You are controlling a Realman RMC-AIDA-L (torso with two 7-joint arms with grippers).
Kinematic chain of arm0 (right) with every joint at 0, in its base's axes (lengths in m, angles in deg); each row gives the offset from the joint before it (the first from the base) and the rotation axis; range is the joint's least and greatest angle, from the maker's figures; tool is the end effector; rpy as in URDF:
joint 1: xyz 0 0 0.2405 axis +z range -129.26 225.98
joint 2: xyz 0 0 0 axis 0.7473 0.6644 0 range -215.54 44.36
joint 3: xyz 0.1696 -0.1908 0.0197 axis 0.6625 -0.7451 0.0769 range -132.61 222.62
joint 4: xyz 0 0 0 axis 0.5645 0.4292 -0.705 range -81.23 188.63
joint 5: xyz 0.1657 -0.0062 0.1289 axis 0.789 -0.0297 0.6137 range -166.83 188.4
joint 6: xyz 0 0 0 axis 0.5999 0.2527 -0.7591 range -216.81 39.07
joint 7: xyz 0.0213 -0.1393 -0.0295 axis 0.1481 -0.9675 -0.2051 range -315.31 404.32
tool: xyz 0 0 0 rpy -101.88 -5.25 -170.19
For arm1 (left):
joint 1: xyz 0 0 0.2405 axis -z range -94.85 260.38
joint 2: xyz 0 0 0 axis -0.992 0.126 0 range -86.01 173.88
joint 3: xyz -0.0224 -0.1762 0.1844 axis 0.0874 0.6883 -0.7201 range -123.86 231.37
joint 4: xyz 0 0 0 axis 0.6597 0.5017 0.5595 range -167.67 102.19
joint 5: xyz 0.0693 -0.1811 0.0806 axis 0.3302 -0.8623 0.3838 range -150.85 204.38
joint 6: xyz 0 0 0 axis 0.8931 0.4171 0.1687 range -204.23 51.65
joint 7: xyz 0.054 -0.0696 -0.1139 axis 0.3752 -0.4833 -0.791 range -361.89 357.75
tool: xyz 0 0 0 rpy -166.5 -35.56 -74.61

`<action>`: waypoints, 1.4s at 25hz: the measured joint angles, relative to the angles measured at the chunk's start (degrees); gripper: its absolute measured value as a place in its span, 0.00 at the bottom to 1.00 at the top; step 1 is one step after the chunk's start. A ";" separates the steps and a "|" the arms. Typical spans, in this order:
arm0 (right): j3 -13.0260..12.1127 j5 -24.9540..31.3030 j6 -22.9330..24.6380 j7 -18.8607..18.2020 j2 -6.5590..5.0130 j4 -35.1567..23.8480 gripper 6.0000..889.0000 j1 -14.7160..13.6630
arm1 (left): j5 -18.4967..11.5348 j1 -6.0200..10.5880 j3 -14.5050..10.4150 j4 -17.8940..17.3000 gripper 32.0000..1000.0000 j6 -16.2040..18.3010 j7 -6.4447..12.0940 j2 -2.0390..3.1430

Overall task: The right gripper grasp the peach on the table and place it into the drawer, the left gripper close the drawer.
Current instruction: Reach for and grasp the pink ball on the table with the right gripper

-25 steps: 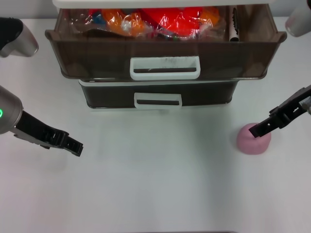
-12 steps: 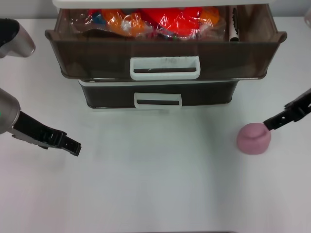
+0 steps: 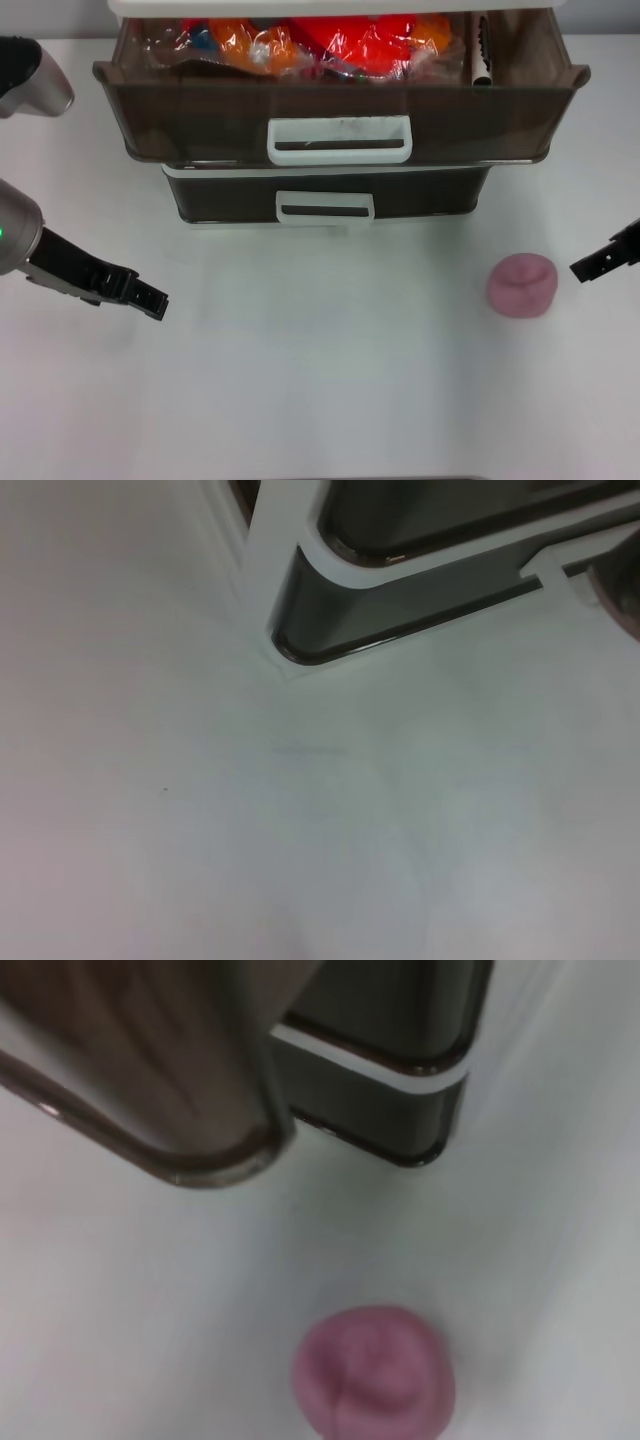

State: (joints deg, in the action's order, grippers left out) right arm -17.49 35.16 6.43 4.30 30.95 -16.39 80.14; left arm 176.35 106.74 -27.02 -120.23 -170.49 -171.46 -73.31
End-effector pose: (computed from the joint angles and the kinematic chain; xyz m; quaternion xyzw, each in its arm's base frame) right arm 0.2637 0.3421 0.0525 -0.8584 0.4376 -0.2033 0.1743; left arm -0.2161 0.3183 0.0265 -0.8109 -0.5175 0.1628 0.2192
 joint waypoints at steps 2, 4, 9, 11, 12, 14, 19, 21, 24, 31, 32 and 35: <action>1.95 0.16 -0.64 -1.94 0.00 2.63 0.89 0.49 | 0.00 0.05 0.00 0.37 0.85 0.20 0.05 0.00; 3.71 0.27 -1.48 -3.85 0.02 4.85 0.89 0.89 | 0.00 0.20 0.00 1.52 0.85 0.47 0.47 0.00; 4.86 0.32 -5.21 -5.90 0.04 9.89 0.89 1.87 | 0.00 0.35 0.00 1.80 0.85 0.86 0.63 -0.07; 4.87 0.35 -6.59 -6.33 0.04 11.79 0.89 2.39 | 0.00 0.35 0.00 1.83 0.85 1.04 0.63 -0.08; 4.88 0.39 -7.22 -6.59 0.05 12.78 0.89 2.68 | 0.00 0.36 0.00 1.84 0.85 1.06 0.64 -0.08; 4.89 0.43 -8.28 -7.20 0.13 14.53 0.89 3.26 | 0.00 0.36 0.00 1.85 0.85 1.06 0.64 -0.09; 4.92 1.50 -10.59 -8.59 0.22 18.52 0.89 4.49 | 0.00 0.43 0.00 1.89 0.85 1.06 0.73 -0.09; 4.93 2.45 -11.74 -9.19 0.18 20.12 0.89 4.89 | 0.00 0.45 0.00 1.95 0.85 1.07 0.73 -0.09; 4.93 3.37 -13.36 -10.09 0.15 22.51 0.89 5.64 | 0.00 0.45 0.00 2.01 0.85 1.10 0.73 -0.09; 4.91 3.59 -15.78 -11.62 0.12 26.14 0.85 6.75 | 0.00 0.52 0.00 2.08 0.84 1.13 0.85 -0.09; 4.90 3.59 -15.82 -11.72 0.12 26.15 0.84 6.75 | 0.00 0.54 0.00 2.19 0.84 1.13 0.86 -0.09; 4.93 3.62 -15.85 -11.96 0.09 26.18 0.82 6.65 | 0.00 0.54 0.00 2.54 0.84 1.18 0.91 -0.09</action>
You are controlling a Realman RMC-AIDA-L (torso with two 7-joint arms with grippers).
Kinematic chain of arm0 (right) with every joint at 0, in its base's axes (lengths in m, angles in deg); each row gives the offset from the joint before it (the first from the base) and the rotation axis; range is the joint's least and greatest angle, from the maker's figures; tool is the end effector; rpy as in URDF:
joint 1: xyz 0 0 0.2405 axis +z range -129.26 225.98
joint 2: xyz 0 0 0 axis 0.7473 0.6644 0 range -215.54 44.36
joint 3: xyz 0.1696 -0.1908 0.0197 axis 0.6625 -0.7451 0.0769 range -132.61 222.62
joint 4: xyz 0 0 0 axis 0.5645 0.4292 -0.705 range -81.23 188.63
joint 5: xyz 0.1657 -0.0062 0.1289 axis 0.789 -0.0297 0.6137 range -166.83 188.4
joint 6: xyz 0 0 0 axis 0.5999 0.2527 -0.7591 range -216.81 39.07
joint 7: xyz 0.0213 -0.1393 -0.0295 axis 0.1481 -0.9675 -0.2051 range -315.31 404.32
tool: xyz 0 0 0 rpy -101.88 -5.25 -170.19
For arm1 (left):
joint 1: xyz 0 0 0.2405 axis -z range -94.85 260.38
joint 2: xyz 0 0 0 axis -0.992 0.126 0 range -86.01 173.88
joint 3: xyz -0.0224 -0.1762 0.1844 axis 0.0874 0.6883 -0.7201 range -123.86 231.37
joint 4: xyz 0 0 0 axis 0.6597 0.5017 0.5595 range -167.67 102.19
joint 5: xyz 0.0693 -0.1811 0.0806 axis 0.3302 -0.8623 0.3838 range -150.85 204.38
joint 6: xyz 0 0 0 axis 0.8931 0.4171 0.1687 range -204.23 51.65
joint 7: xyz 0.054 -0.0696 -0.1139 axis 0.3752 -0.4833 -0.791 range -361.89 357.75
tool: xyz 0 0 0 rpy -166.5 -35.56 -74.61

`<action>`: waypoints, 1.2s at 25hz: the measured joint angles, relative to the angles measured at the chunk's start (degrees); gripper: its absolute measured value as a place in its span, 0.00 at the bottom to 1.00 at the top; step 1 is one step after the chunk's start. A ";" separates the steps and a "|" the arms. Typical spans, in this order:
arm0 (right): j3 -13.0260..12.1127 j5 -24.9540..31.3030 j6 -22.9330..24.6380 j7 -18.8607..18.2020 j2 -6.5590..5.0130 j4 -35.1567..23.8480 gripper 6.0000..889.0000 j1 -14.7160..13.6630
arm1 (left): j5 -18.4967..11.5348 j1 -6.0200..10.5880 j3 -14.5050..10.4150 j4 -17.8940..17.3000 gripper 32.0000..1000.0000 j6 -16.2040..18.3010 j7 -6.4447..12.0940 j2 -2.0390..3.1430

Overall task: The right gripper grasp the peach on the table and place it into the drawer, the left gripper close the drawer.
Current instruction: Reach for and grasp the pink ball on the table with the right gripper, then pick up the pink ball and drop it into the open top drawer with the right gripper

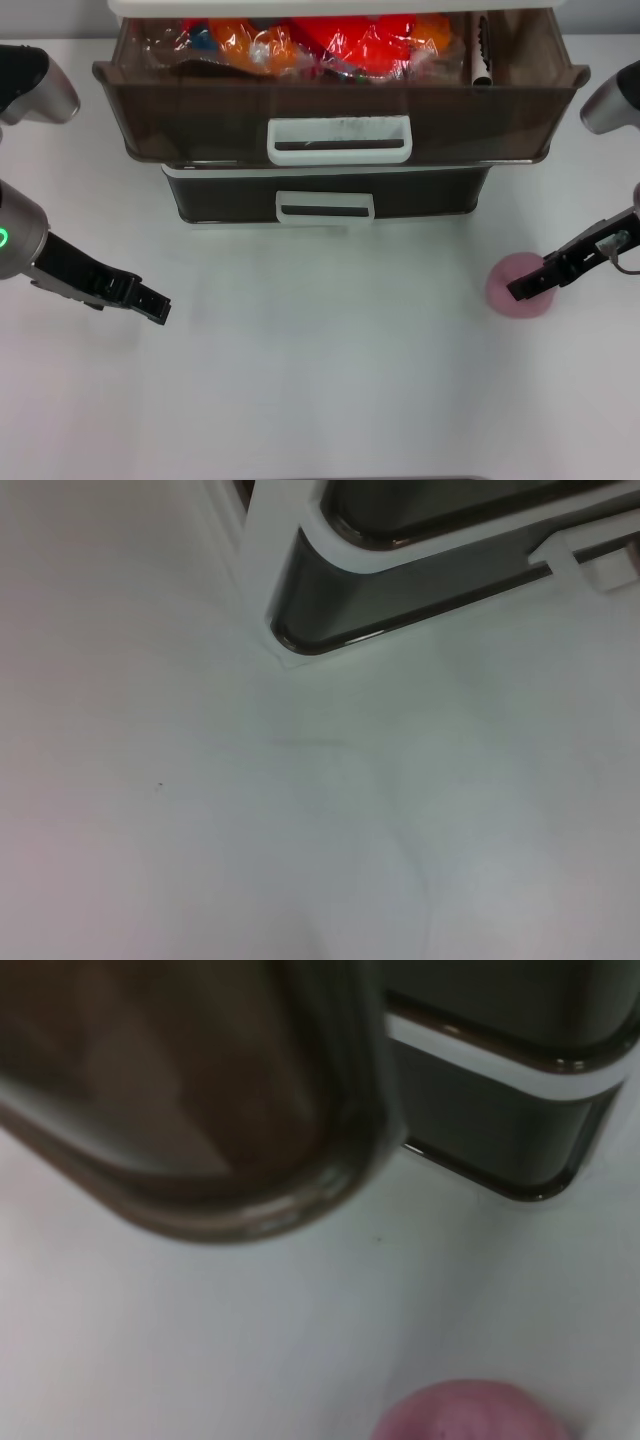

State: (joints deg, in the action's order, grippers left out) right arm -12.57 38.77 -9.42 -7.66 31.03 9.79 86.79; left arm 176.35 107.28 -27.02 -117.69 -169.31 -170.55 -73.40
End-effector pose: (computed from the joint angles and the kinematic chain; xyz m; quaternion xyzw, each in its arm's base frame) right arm 0.2926 0.3572 -0.0040 -0.8808 0.4268 -0.1600 0.1282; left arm -0.2210 0.3205 0.0214 -0.8110 -0.5187 0.1664 0.2136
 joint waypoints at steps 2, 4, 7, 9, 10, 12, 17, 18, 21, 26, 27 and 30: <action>0.01 0.01 0.00 -0.05 -0.04 0.01 0.80 -0.02 | -0.08 0.00 0.00 0.03 0.84 0.02 0.09 0.00; -0.06 0.02 0.00 -0.08 -0.08 0.02 0.78 -0.03 | -0.20 0.00 0.00 0.04 0.84 0.03 0.21 0.00; -0.29 -0.01 0.16 -0.53 -0.09 0.04 0.76 -0.02 | -0.24 0.00 0.00 0.05 0.84 0.07 0.29 0.00; -0.24 -0.09 0.31 -1.30 -0.09 0.06 0.69 -0.03 | -0.27 0.00 0.00 0.05 0.84 0.11 0.32 0.00; -0.23 -0.12 0.36 -1.56 -0.09 0.06 0.64 -0.02 | -0.29 0.00 0.00 0.05 0.84 0.13 0.33 0.00; -0.34 -0.18 0.50 -1.95 -0.09 0.06 0.53 -0.02 | -0.33 0.00 0.00 0.05 0.84 0.14 0.34 0.00; -0.50 -0.28 0.55 -2.41 -0.09 0.06 0.30 0.08 | -0.50 0.05 0.00 0.05 0.84 0.14 0.39 0.03; -0.51 -0.29 0.55 -2.42 -0.08 0.06 0.26 0.09 | -0.53 0.07 0.00 0.05 0.84 0.14 0.41 0.04; -0.51 -0.30 0.69 -2.42 -0.08 -0.21 0.09 0.02 | -0.49 0.08 0.00 0.04 0.84 0.13 0.44 0.05; -0.26 -0.28 2.16 -2.65 -0.08 -1.49 0.03 -0.27 | -0.38 0.04 0.00 0.04 0.84 0.12 0.44 0.09; -0.20 -0.22 2.67 -2.74 -0.08 -2.02 0.03 -0.34 | -0.36 -0.09 0.00 0.04 0.84 0.12 0.44 0.09; 0.66 0.13 6.22 -2.97 -0.07 -5.37 0.03 -1.15 | -0.22 -0.42 0.00 0.04 0.84 0.06 0.44 0.10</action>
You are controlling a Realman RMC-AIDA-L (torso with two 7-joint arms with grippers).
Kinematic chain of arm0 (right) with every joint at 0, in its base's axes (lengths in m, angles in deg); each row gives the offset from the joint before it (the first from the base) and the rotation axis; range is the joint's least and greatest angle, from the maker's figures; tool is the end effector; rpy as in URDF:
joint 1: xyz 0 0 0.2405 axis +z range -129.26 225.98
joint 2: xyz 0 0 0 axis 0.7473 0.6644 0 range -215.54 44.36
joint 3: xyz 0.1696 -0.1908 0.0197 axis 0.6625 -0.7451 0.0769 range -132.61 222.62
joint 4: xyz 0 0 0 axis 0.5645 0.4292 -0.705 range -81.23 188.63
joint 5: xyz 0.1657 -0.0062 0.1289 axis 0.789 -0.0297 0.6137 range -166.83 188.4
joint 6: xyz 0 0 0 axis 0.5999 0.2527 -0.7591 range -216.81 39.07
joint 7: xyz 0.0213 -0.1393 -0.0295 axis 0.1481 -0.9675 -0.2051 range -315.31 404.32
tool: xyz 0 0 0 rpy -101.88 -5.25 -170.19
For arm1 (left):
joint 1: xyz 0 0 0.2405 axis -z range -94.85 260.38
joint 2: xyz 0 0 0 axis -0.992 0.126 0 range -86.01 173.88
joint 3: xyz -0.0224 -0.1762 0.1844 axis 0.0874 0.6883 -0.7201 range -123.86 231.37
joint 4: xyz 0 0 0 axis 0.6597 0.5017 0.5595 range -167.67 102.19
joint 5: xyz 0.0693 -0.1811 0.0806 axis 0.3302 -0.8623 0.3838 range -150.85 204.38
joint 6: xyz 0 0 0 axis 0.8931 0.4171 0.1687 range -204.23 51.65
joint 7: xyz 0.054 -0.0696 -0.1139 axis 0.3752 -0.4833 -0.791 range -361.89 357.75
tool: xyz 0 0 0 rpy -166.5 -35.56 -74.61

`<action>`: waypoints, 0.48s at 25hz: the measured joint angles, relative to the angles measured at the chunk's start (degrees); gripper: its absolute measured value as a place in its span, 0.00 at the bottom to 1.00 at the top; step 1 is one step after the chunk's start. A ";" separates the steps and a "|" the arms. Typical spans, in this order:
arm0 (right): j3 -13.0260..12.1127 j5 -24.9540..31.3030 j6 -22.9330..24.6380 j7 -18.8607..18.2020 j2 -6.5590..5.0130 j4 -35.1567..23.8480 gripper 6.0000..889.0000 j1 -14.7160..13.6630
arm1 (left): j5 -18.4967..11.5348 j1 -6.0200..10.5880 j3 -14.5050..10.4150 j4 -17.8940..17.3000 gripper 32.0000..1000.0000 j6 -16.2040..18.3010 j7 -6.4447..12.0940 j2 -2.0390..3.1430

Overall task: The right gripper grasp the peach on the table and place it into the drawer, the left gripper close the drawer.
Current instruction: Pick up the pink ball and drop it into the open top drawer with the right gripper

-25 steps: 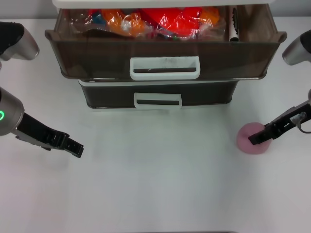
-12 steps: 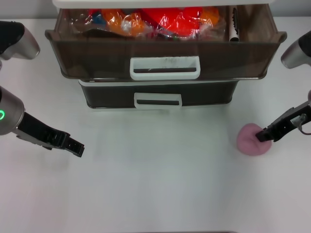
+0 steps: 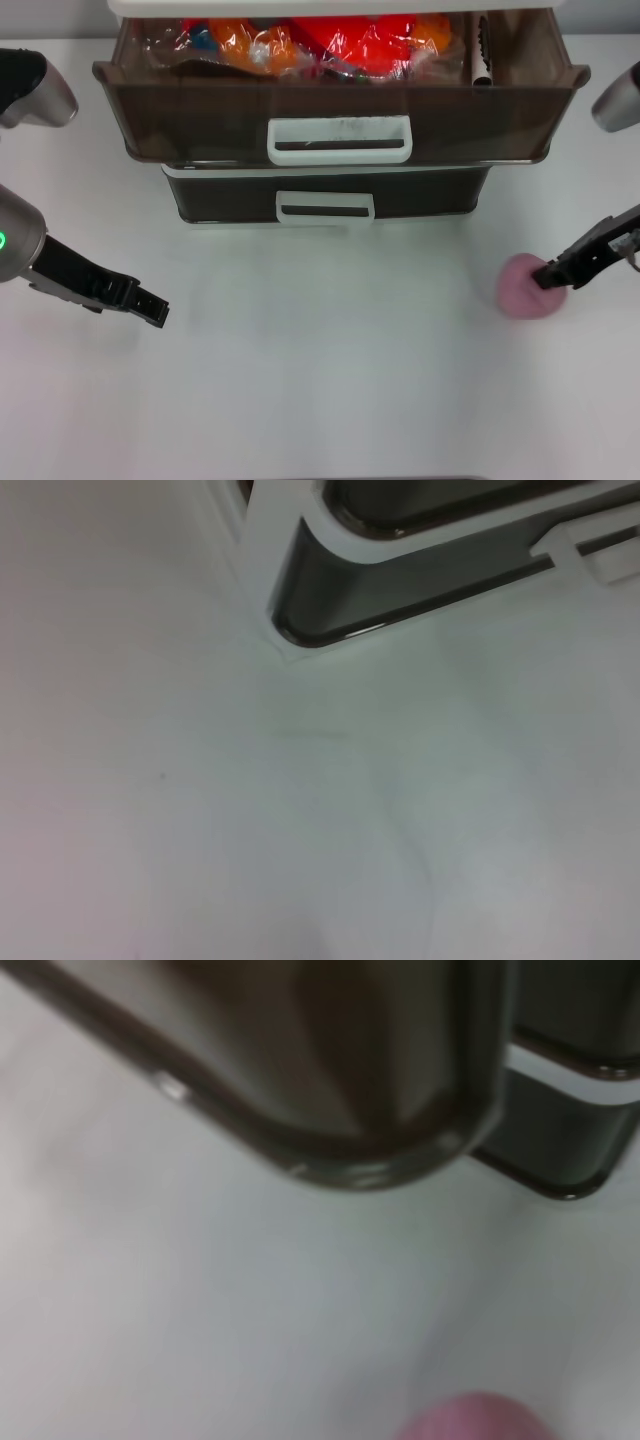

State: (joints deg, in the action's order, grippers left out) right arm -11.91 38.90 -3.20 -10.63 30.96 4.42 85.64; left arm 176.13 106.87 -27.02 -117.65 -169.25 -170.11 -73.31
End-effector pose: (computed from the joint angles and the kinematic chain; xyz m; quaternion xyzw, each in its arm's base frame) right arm 0.2840 0.3519 0.0095 -0.8960 0.3993 -0.1616 0.1082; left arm -0.2232 0.3191 0.0215 -0.8114 -0.5186 0.1669 0.2118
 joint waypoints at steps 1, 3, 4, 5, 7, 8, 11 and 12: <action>0.74 0.04 1.92 -0.18 -0.02 -1.88 0.03 -0.65 | 0.04 -0.11 0.01 0.00 0.84 -0.02 0.00 0.00; 2.65 0.08 6.13 -0.95 0.09 -6.63 0.03 -2.01 | 0.08 -0.20 0.00 0.00 0.84 -0.03 0.00 0.00; 3.56 0.09 8.53 -1.34 0.23 -9.23 0.03 -2.68 | 0.08 -0.19 0.03 0.00 0.84 -0.03 -0.01 0.00; 4.23 0.11 10.02 -1.55 0.30 -11.10 0.03 -3.11 | 0.09 -0.22 0.06 0.00 0.84 -0.03 0.00 0.00; 5.29 0.39 14.57 -1.76 0.37 -15.09 0.03 -3.68 | 0.10 -0.30 0.14 0.00 0.84 -0.03 -0.01 0.00; 5.52 0.70 16.23 -1.79 0.39 -16.48 0.03 -3.80 | 0.11 -0.40 0.25 0.00 0.84 -0.03 0.00 -0.01; 5.04 3.55 19.65 -0.63 0.22 -20.99 0.03 -3.87 | 0.13 -0.73 0.61 0.01 0.84 -0.04 0.03 0.00; 4.58 4.47 19.94 -0.02 0.12 -21.69 0.03 -3.88 | 0.14 -0.77 0.64 0.01 0.84 -0.08 0.03 0.00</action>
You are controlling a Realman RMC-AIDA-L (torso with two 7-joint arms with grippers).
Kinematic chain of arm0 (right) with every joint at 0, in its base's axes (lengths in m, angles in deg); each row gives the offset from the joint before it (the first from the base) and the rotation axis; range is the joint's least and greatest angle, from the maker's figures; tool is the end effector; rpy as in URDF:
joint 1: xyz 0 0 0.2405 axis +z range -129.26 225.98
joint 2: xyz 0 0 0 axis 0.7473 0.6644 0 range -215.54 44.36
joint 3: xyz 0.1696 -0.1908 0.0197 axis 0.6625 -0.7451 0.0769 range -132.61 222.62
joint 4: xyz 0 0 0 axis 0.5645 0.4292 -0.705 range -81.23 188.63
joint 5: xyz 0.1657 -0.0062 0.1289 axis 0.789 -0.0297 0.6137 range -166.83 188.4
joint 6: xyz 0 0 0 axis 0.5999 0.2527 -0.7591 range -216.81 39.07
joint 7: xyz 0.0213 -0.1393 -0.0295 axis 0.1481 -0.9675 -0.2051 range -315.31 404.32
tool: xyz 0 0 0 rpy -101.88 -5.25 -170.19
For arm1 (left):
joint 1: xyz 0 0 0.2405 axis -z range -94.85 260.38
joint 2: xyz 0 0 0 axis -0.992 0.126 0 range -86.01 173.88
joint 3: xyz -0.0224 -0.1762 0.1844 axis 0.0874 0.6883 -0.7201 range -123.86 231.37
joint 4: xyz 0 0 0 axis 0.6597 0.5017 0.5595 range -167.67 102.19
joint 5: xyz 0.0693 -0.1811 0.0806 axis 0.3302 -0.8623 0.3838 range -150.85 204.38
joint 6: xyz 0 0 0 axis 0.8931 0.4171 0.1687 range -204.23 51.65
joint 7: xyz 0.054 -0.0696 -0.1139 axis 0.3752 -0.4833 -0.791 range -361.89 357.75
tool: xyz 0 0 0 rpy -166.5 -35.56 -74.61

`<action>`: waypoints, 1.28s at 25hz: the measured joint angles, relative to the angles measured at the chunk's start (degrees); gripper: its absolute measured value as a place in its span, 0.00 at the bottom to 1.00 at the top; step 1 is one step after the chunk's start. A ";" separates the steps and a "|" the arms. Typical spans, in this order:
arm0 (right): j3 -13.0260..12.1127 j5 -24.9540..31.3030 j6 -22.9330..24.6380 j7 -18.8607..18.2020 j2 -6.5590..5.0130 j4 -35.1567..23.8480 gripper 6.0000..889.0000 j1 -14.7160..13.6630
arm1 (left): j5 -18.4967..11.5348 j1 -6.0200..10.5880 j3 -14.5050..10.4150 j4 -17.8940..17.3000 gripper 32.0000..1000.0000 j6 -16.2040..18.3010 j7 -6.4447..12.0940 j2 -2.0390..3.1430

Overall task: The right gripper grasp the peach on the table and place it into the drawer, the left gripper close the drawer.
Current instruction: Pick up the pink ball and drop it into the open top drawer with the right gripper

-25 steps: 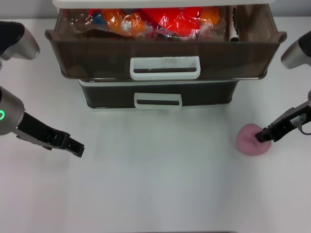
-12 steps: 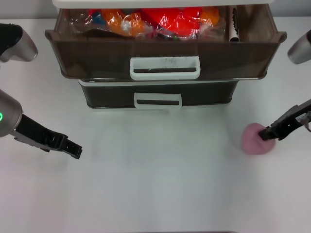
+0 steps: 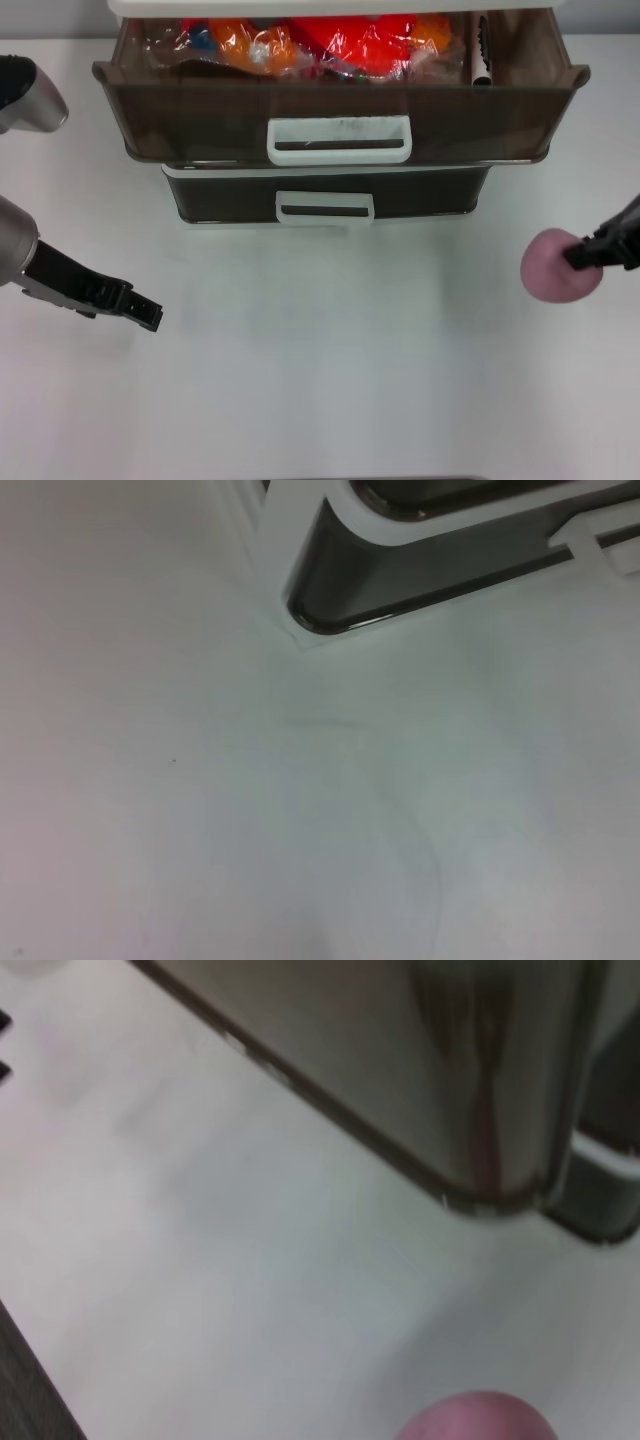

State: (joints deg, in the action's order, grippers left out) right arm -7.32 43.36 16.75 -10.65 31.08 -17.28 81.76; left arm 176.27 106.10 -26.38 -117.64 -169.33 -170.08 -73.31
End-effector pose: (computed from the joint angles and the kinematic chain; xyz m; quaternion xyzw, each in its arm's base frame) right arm 0.2422 0.3317 0.0658 -0.9191 0.3646 -0.1202 0.0891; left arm -0.2286 0.3167 0.0237 -0.8056 -0.5272 0.1663 0.2132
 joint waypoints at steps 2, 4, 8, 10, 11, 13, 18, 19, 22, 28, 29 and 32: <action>-0.84 1.25 0.24 0.76 -0.04 -0.51 0.03 0.00 | 0.00 -0.05 0.05 0.00 0.84 -0.16 0.04 0.03; -3.80 4.75 0.58 2.56 -0.39 -1.31 0.03 -0.12 | 0.00 -0.14 0.06 0.00 0.84 -0.39 0.13 0.06; -12.41 13.36 0.79 7.87 -3.00 -4.49 0.03 -1.18 | 0.00 -0.29 0.07 0.00 0.84 -0.53 0.21 0.08; -16.35 17.45 0.82 10.15 -4.43 -6.34 0.03 -1.79 | 0.00 -0.28 0.07 0.00 0.84 -0.54 0.22 0.08; -18.08 20.02 0.84 11.51 -5.32 -7.42 0.03 -1.98 | 0.00 -0.27 0.07 0.00 0.84 -0.56 0.22 0.08; -20.20 23.69 0.85 13.42 -6.69 -9.10 0.03 -2.07 | 0.00 -0.21 0.07 -0.02 0.84 -0.56 0.23 0.09; -24.00 31.52 0.95 18.14 -9.86 -13.17 0.03 -2.10 | 0.00 -0.04 0.07 -0.02 0.84 -0.56 0.23 0.08; -24.58 32.50 0.96 19.36 -10.57 -14.51 0.03 -2.10 | 0.00 0.00 0.07 -0.02 0.84 -0.56 0.23 0.08; -25.53 35.17 1.00 22.57 -12.71 -18.02 0.03 -1.59 | 0.00 0.11 0.07 -0.01 0.84 -0.56 0.23 0.08; -25.03 40.42 1.00 25.12 -15.91 -19.25 0.03 2.32 | 0.04 0.03 0.07 0.07 0.84 -0.59 0.24 0.10; -24.90 40.41 1.00 25.16 -16.13 -19.02 0.03 3.23 | 0.07 0.03 0.07 0.09 0.84 -0.63 0.27 0.12; -24.36 40.47 1.00 25.29 -17.82 -17.36 0.03 7.41 | 0.09 0.07 0.07 0.10 0.84 -0.72 0.40 0.14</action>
State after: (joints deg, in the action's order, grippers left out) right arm -31.69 83.84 17.75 14.64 13.26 -34.64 89.17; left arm 176.36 106.16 -26.31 -117.54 -170.05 -169.68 -73.16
